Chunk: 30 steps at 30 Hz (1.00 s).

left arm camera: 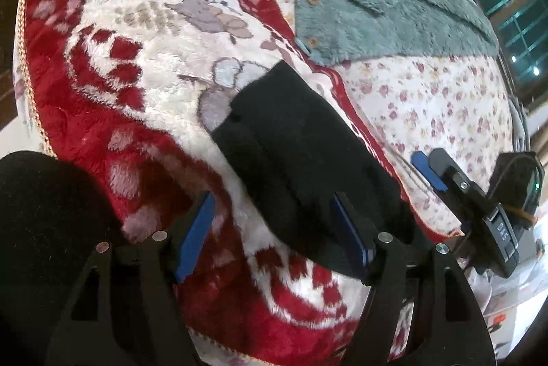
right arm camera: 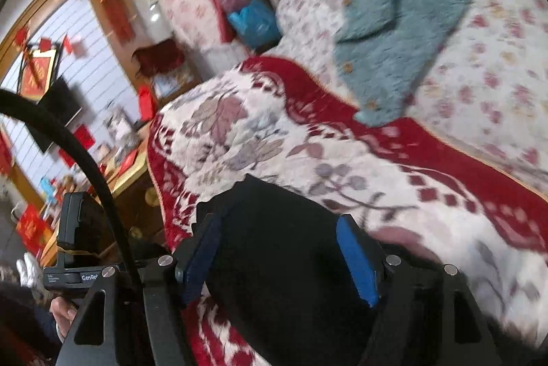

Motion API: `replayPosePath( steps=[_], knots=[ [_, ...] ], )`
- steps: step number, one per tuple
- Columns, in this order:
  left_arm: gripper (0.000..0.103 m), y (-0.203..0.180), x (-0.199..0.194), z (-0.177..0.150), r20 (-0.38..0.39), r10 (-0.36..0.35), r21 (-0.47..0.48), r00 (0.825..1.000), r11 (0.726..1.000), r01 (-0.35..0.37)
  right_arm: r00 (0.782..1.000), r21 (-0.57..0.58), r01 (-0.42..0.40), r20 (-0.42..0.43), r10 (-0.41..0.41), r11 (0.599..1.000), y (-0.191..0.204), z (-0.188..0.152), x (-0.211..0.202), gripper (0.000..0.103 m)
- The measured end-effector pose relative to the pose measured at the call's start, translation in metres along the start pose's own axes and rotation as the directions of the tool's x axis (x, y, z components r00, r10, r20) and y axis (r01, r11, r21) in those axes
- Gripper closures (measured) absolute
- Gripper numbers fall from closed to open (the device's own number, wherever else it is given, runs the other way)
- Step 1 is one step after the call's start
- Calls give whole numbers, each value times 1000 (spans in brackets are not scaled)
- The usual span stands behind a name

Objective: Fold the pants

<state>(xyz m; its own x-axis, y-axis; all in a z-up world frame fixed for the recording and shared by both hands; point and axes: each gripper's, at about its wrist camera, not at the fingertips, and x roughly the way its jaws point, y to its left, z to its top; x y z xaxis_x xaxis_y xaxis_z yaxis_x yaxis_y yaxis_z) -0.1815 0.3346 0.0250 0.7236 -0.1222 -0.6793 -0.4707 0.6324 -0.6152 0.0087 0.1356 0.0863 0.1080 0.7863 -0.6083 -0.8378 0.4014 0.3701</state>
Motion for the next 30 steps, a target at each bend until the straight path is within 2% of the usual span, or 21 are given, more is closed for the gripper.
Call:
replayPosePath(
  steps=[5, 8, 11, 13, 14, 17, 18, 19, 20, 21, 22, 23, 25, 27, 30],
  knots=[
    [33, -7, 13, 3, -6, 15, 32, 1000, 999, -15, 996, -73, -35, -86, 29, 997, 6, 25, 42, 35],
    [33, -11, 22, 5, 1, 13, 34, 1000, 999, -13, 984, -100, -64, -170, 47, 993, 8, 36, 72, 33],
    [22, -11, 27, 6, 8, -4, 16, 1000, 1000, 4, 966, -131, -78, -257, 42, 988, 9, 41, 109, 33],
    [19, -13, 31, 5, 22, -2, 15, 1000, 1000, 1, 941, -124, -89, -336, 43, 988, 7, 41, 136, 34],
    [18, -14, 33, 5, 23, 7, 17, 1000, 1000, -8, 928, -121, -91, -371, 40, 988, 7, 39, 149, 41],
    [15, -18, 39, 4, 35, 19, 48, 999, 999, -21, 934, -144, -71, -357, 16, 987, 10, 33, 160, 51],
    [15, -19, 40, 4, 45, 18, 58, 999, 998, -20, 940, -141, -60, -342, 8, 988, 9, 33, 158, 61],
    [31, -19, 40, 4, 51, 13, 69, 999, 997, -16, 948, -128, -48, -319, 4, 991, 6, 34, 151, 67],
    [52, -21, 40, 4, 56, 23, 89, 998, 996, -28, 953, -111, -55, -302, 19, 992, 3, 35, 143, 78],
    [78, -25, 41, 5, 57, 59, 125, 997, 990, -65, 960, -87, -64, -278, 37, 994, 0, 36, 134, 84],
    [84, -27, 41, 7, 40, 27, 136, 999, 990, -32, 967, -69, -72, -250, 52, 995, -1, 36, 124, 87],
    [85, -27, 38, 8, 31, 4, 131, 1000, 991, -8, 972, -55, -78, -226, 64, 995, -2, 37, 115, 89],
    [85, -37, 24, 7, 61, -24, 162, 998, 987, 14, 983, -37, -85, -164, 78, 996, 1, 39, 91, 89],
    [85, -56, 5, 5, 100, -58, 225, 993, 974, 34, 993, -17, -98, -74, 97, 995, 3, 41, 61, 89],
    [85, -89, -19, 1, 111, -156, 301, 982, 946, 116, 992, 13, -119, 48, 118, 993, 2, 44, 15, 89]
  ],
)
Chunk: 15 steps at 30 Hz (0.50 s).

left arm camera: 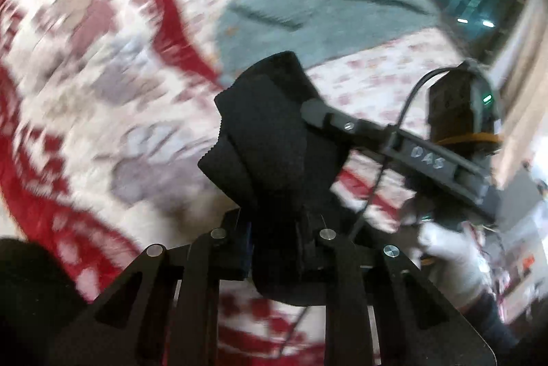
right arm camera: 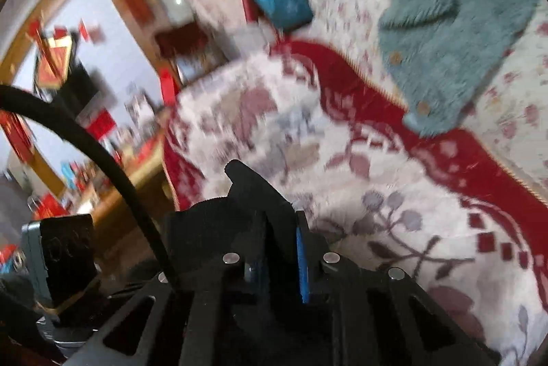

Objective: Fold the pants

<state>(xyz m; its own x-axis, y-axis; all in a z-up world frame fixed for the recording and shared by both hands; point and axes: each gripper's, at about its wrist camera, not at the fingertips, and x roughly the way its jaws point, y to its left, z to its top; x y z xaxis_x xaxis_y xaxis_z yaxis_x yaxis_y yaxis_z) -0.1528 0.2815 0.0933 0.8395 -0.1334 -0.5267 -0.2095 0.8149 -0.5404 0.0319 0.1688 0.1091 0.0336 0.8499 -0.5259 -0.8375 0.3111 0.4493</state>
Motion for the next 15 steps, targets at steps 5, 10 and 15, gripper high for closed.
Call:
replayPosePath(
  steps=[5, 10, 15],
  knots=[
    [85, -70, -15, 7, -3, -162, 149, 987, 976, 161, 985, 38, -37, 170, 30, 999, -6, -5, -89, 89],
    [85, -150, 3, -10, -93, -288, 285, 953, 910, 302, 953, 128, -5, 300, -34, 992, -35, -37, -186, 89],
    [85, -206, 45, -58, -228, -282, 370, 932, 860, 351, 930, 250, 61, 338, -146, 966, -79, -96, -237, 89]
  ],
)
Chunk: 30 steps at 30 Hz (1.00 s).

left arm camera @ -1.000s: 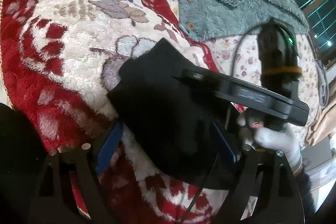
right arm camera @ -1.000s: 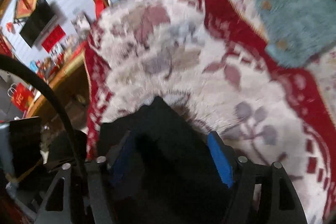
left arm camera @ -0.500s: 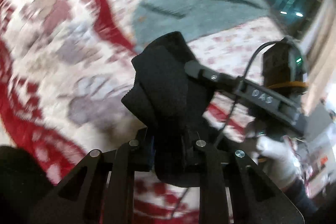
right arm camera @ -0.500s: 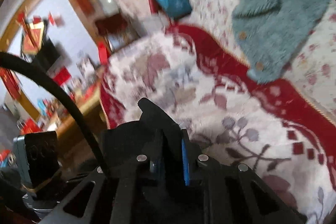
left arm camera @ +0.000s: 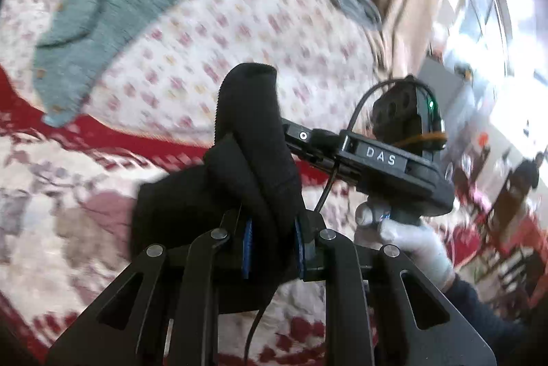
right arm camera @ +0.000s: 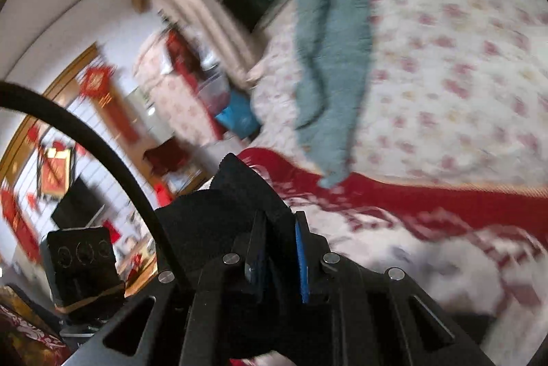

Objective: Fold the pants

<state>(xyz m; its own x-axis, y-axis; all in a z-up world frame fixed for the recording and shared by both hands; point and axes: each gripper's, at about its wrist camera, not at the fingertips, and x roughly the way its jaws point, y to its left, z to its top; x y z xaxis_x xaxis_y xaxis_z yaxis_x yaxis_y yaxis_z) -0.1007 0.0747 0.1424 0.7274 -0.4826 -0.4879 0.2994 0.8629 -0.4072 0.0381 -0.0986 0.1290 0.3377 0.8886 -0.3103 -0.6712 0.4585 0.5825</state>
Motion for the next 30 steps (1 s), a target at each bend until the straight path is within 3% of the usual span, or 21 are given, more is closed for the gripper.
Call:
replayPosePath(
  steps=[5, 9, 10, 15, 18, 20, 21, 22, 24, 27, 30],
  knots=[
    [85, -18, 71, -33, -140, 75, 60, 987, 996, -67, 989, 140, 149, -27, -146, 979, -70, -47, -25, 87],
    [85, -27, 94, -51, -163, 108, 80, 981, 992, -96, 941, 208, 339, -91, -327, 918, -105, -59, -37, 87],
    [84, -30, 95, -53, -154, 116, 90, 981, 991, -103, 936, 223, 353, -92, -341, 909, -109, -57, -43, 87],
    [75, -32, 88, -52, -177, 73, 76, 982, 995, -60, 937, 280, 338, -8, -350, 898, -100, -47, -94, 63],
    [75, -27, 74, -43, -183, 41, 62, 982, 998, -30, 940, 274, 326, 5, -340, 905, -83, -46, -110, 59],
    [71, -20, 58, -37, -169, 24, 53, 985, 998, -15, 940, 257, 331, -2, -342, 908, -73, -49, -115, 51],
    [60, -16, 48, -35, -153, 18, 51, 988, 999, -10, 944, 242, 321, -6, -329, 916, -64, -51, -117, 49],
    [40, -11, 38, -32, -122, 5, 40, 992, 999, 0, 947, 239, 315, -14, -321, 918, -60, -49, -113, 48],
    [30, -5, 25, -27, -70, -25, 10, 997, 1000, 26, 947, 227, 316, -19, -321, 921, -47, -52, -112, 48],
    [30, 1, 21, -22, -46, -16, 9, 999, 1000, 16, 957, 236, 283, -12, -289, 930, -37, -54, -108, 41],
    [30, 13, 17, -20, -55, 13, -5, 998, 1000, -13, 953, 268, 302, -68, -295, 915, -42, -58, -97, 38]
  ],
)
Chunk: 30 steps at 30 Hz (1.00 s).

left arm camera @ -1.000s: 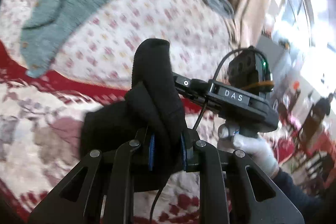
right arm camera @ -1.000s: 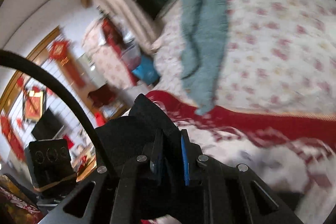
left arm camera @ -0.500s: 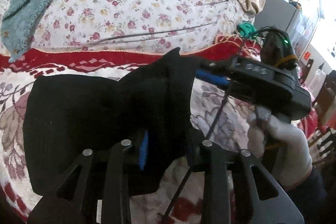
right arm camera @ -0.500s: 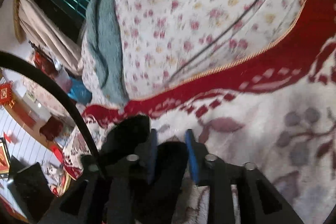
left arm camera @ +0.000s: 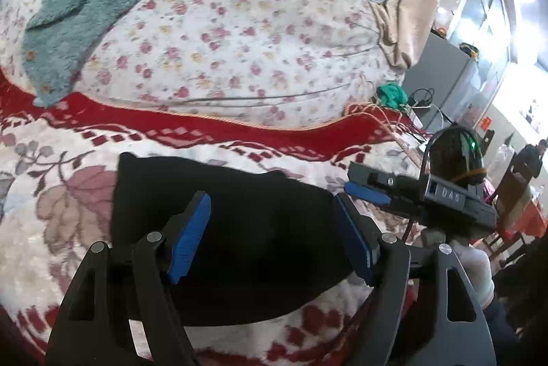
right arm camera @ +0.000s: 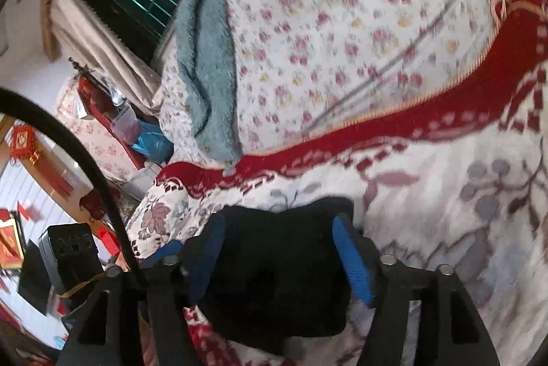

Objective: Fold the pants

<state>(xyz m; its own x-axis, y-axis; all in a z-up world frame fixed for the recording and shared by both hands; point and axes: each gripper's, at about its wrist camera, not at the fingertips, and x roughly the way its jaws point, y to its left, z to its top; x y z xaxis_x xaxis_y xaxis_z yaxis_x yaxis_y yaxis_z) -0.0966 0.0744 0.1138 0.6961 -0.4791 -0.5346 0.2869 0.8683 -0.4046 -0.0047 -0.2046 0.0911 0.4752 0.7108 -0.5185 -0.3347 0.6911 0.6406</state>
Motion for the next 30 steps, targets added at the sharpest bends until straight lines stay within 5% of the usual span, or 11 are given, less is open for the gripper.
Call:
replayPosePath(
  steps=[4, 10, 13, 15, 21, 23, 26, 30],
  knots=[
    [30, 20, -15, -5, 20, 66, 10, 998, 998, -66, 997, -29, 79, -23, -80, 996, -4, -8, 3, 38],
    [30, 49, 3, -14, -35, 152, 16, 988, 988, -151, 993, -15, 79, -84, -80, 997, -17, -18, 30, 39],
    [30, 56, 22, -21, -66, 185, 11, 981, 983, -184, 995, -55, 85, -46, -87, 995, -17, -19, 42, 77],
    [30, 60, 26, -24, -57, 230, 4, 972, 973, -230, 996, -63, 79, -31, -82, 995, -11, -15, 48, 85],
    [30, 71, 28, -17, -59, 265, -55, 962, 962, -269, 984, -232, 179, 29, -177, 956, 23, 13, 63, 86],
    [30, 74, 32, -18, -78, 276, -67, 958, 957, -282, 969, -226, 240, 5, -246, 944, 17, 7, 71, 86],
    [30, 78, 41, -23, -111, 284, -74, 952, 953, -293, 971, -161, 239, 13, -240, 958, 0, -3, 69, 84],
    [30, 81, 43, -26, -124, 290, -87, 949, 949, -302, 972, -69, 234, 49, -231, 970, -6, -2, 53, 62]
  ],
)
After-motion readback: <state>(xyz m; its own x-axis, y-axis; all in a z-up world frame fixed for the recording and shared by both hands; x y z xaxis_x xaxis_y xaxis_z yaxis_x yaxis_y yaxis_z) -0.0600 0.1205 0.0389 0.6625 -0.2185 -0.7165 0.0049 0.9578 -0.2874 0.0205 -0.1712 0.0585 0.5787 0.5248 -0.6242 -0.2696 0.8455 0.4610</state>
